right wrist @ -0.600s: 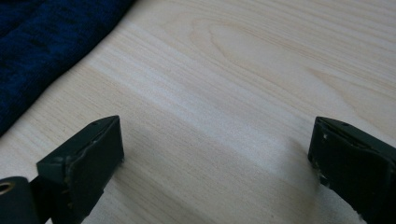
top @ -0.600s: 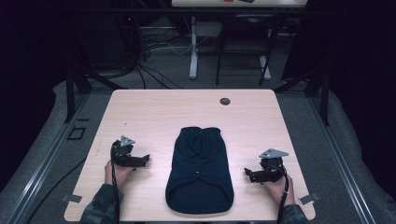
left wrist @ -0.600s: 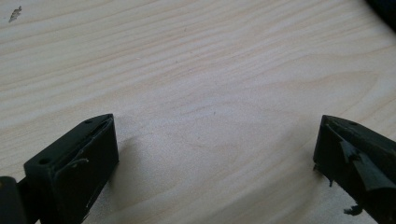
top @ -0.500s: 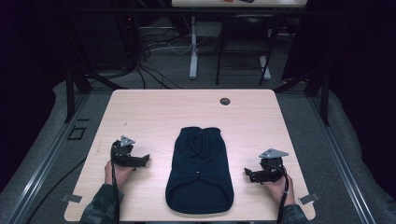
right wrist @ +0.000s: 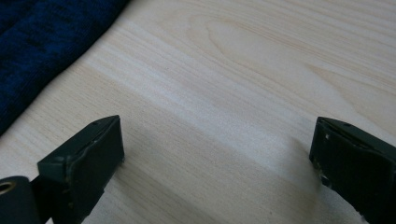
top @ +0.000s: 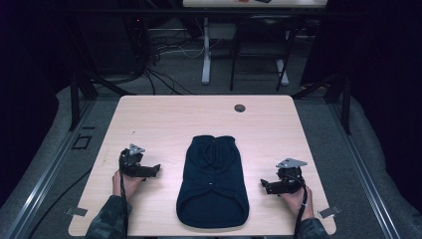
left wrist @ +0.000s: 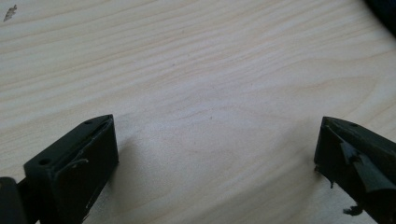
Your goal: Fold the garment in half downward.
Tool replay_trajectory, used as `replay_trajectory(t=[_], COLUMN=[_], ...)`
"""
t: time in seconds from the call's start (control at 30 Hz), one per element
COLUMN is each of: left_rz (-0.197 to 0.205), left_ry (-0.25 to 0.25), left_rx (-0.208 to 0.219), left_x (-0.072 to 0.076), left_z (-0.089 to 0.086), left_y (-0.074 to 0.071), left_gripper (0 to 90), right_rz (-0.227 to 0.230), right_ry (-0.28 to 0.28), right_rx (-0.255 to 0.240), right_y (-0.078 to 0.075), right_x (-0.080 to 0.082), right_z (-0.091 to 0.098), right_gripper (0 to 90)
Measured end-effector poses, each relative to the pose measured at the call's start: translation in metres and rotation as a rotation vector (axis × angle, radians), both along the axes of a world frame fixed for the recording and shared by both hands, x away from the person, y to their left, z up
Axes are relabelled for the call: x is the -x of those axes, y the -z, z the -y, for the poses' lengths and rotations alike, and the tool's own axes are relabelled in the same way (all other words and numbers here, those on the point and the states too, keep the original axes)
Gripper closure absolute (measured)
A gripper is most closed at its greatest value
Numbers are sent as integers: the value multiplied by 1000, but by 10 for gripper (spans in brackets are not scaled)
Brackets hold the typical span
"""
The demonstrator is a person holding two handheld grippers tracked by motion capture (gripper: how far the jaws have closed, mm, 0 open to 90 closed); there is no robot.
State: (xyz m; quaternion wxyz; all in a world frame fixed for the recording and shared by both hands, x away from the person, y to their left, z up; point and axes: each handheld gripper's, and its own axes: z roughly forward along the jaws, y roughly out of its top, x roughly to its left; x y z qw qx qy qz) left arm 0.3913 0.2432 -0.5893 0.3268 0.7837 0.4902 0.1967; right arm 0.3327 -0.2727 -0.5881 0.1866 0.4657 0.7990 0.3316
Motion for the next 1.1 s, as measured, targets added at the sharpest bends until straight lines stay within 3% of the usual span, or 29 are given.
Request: replay_trajectory(t=[0.13, 0.2, 0.23, 0.4, 0.47, 0.6, 0.87, 1.1], left_rz=[10, 6, 12, 17, 22, 19, 27, 11], left_ry=[18, 25, 26, 43, 51, 63, 87, 102], left_rx=[-13, 18, 23, 21, -2, 25, 46, 49], left_x=[0, -1, -1, -3, -4, -10, -22, -38], left_z=[4, 5, 5, 10, 12, 17, 31, 45], left_y=[-4, -7, -9, -13, -15, -23, -39, -41], left_gripper=[2, 2, 2, 2, 3, 2, 2, 1], right_rz=[-7, -24, -10, -8, -5, -12, -31, -40], right_ry=[14, 7, 7, 4, -2, -24, -84, -114], right_rx=[7, 9, 10, -18, -21, -51, -42, -40], right_y=[-2, -4, -6, -17, -21, -27, -40, -48], right_x=[-1, -2, -2, -5, -8, -13, -34, -50], right_z=[-1, -2, -2, -5, -7, -12, -31, -45], right_gripper=[41, 36, 41, 48, 51, 57, 68, 73])
